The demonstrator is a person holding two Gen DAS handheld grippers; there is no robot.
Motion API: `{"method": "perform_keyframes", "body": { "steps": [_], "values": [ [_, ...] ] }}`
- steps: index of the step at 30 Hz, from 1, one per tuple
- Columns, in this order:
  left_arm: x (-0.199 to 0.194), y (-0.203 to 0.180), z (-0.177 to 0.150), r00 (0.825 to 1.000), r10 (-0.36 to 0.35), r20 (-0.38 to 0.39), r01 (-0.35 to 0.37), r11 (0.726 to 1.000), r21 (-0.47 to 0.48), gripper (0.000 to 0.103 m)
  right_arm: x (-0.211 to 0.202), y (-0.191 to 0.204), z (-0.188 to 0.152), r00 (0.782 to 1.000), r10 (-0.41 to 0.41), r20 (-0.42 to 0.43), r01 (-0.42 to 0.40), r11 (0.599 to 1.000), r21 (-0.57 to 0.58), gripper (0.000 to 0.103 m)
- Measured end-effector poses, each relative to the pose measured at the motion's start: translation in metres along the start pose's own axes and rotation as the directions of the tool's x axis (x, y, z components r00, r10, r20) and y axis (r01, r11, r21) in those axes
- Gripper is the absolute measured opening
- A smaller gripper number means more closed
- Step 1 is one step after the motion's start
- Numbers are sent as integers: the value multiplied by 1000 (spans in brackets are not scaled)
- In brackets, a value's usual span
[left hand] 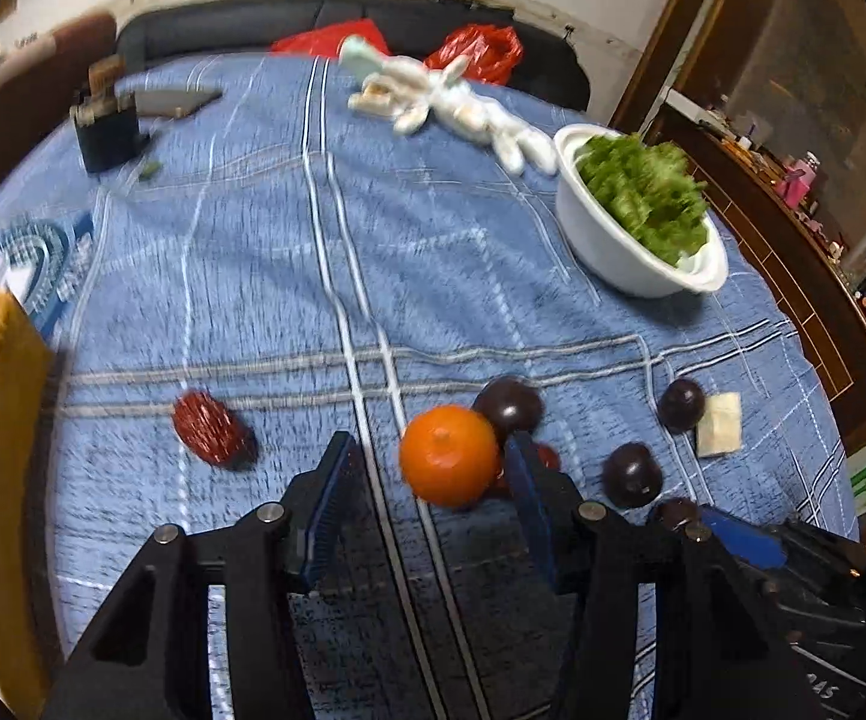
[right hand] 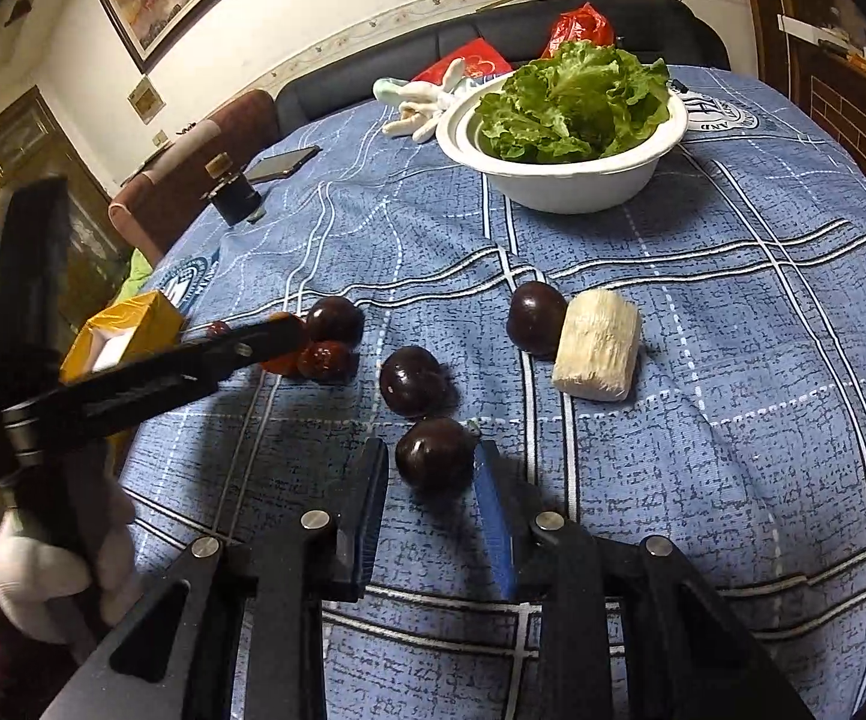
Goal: Organize fruits
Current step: 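Grasp a dark plum with the right tool while the left tool grasps an orange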
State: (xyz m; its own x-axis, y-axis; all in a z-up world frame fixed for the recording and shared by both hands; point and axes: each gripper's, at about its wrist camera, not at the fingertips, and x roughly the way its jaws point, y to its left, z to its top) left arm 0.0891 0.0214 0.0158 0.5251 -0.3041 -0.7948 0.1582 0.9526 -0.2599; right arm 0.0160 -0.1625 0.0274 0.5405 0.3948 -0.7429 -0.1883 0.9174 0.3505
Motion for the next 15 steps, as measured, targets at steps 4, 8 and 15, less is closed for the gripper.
{"method": "perform_keyframes", "body": {
  "steps": [4,8,15],
  "values": [
    [-5,-3,-4,1000,-7,9,7,1000,12,31,-4,1,-1,1000,15,12,-15,1000,-1,30],
    [-25,0,-11,999,-16,40,16,1000,-7,31,-8,-1,-1,998,48,26,-48,999,12,29],
    [-109,42,-34,989,-38,146,58,990,-132,31,-11,-17,-3,953,301,28,-301,943,141,29]
  ]
}}
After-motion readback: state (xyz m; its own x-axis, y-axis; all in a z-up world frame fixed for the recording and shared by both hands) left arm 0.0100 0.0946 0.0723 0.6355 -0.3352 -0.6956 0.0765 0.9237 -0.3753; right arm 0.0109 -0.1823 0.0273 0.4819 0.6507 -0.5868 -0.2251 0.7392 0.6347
